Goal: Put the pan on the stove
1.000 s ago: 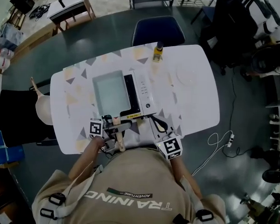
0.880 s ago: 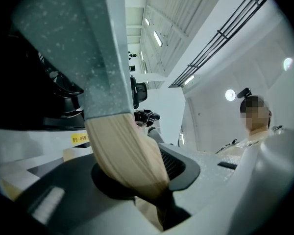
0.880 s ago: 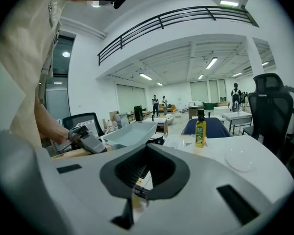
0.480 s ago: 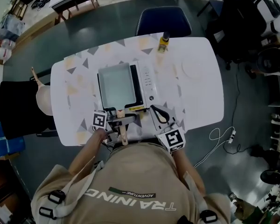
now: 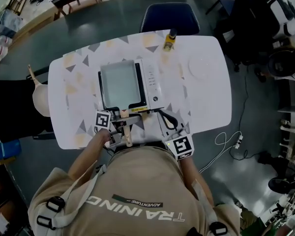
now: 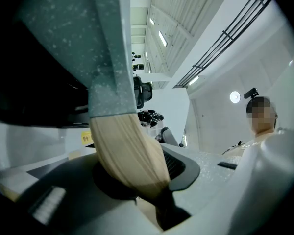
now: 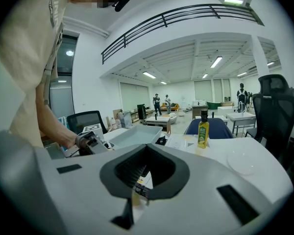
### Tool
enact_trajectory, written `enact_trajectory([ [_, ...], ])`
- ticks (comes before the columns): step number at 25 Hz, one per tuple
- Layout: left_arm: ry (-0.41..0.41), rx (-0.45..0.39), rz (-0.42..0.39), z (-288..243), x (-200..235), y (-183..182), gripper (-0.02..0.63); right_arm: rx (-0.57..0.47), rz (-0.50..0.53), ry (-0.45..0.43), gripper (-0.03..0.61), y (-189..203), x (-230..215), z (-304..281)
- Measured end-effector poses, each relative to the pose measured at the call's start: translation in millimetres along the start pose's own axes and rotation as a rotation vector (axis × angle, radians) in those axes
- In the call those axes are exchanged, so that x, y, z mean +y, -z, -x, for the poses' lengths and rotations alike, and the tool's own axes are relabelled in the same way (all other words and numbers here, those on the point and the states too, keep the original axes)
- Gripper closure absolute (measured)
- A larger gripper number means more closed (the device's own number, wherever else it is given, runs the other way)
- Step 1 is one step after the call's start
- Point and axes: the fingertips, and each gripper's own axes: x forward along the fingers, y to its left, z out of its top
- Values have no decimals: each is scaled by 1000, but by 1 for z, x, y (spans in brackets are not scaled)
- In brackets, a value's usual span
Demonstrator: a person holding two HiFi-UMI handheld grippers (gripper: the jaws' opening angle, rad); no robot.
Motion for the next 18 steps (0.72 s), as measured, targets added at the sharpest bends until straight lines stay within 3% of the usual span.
enact_trajectory([
  [8, 18, -19, 11, -2, -1, -4, 500, 31, 20, -10, 575, -12, 3, -1],
  [18, 56, -90, 77, -3, -6, -8, 512, -18, 18, -44, 575, -12, 9, 5],
])
